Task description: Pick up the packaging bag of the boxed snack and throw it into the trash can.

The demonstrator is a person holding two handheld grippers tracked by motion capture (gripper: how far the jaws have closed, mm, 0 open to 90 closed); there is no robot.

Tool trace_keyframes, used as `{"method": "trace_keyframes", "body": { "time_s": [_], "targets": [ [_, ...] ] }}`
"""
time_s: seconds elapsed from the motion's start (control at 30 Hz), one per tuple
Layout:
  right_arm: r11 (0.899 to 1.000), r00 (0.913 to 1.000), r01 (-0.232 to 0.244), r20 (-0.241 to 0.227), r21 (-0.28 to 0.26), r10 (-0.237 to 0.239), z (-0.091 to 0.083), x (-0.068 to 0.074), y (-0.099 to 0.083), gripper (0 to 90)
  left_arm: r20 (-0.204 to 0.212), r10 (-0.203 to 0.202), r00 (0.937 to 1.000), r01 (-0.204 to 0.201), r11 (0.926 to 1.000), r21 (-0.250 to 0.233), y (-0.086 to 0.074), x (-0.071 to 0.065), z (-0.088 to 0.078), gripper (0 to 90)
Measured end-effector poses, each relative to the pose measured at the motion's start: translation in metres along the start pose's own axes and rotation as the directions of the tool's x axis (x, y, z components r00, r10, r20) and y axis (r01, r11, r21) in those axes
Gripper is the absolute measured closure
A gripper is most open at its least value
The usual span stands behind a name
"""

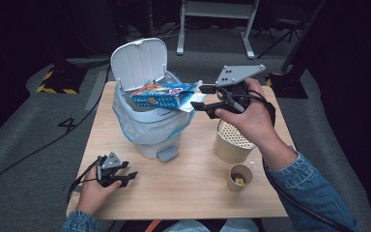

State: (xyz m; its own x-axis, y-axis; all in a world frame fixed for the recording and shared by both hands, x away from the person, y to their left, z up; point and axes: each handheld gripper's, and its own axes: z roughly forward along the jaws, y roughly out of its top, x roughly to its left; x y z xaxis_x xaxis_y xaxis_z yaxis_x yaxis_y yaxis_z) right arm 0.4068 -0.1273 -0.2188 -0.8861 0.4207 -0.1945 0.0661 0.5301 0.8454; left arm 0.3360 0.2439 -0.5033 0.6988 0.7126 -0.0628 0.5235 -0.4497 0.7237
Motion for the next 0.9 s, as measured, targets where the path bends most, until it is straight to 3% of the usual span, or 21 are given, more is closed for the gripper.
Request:
{"method": "trace_keyframes", "body": {
  "time_s": [0.17,0.27,0.4,0.53,0.6,0.9],
  "targets": [
    [0.999,0.9998,-0.005,0.020,0.035,0.004,-0.014,-0.006,-0.021,40.8,0.001,-0.002,1.0000,0.002,1.0000,0.000,0.000,0.000,0.000,44.0],
    [0.997,0.9986,-0.033,0.043,0.065,0.031,-0.006,-0.016,-0.035,34.7,-0.002,-0.002,1.0000,0.002,1.0000,0.000,0.001,0.000,0.000,44.0],
    [0.995,0.9980,-0.044,0.050,0.090,0.040,0.013,-0.025,-0.044,33.8,-0.003,0.000,1.0000,0.000,1.0000,-0.001,0.001,0.000,0.001,44.0],
    [0.998,0.9982,-0.020,0.058,0.064,0.016,0.026,-0.026,-0.042,40.8,0.000,-0.004,1.0000,0.004,1.0000,-0.002,0.000,0.001,0.000,44.0],
    [0.999,0.9991,-0.003,0.043,0.047,0.001,0.028,-0.023,-0.038,53.1,0.001,-0.003,1.0000,0.003,1.0000,0.001,0.001,0.001,0.000,44.0],
    [0.997,0.9971,0.071,-0.023,-0.040,-0.072,0.027,0.005,-0.014,64.1,-0.001,-0.001,1.0000,0.001,1.0000,-0.001,0.000,0.000,0.001,43.9]
  ]
}}
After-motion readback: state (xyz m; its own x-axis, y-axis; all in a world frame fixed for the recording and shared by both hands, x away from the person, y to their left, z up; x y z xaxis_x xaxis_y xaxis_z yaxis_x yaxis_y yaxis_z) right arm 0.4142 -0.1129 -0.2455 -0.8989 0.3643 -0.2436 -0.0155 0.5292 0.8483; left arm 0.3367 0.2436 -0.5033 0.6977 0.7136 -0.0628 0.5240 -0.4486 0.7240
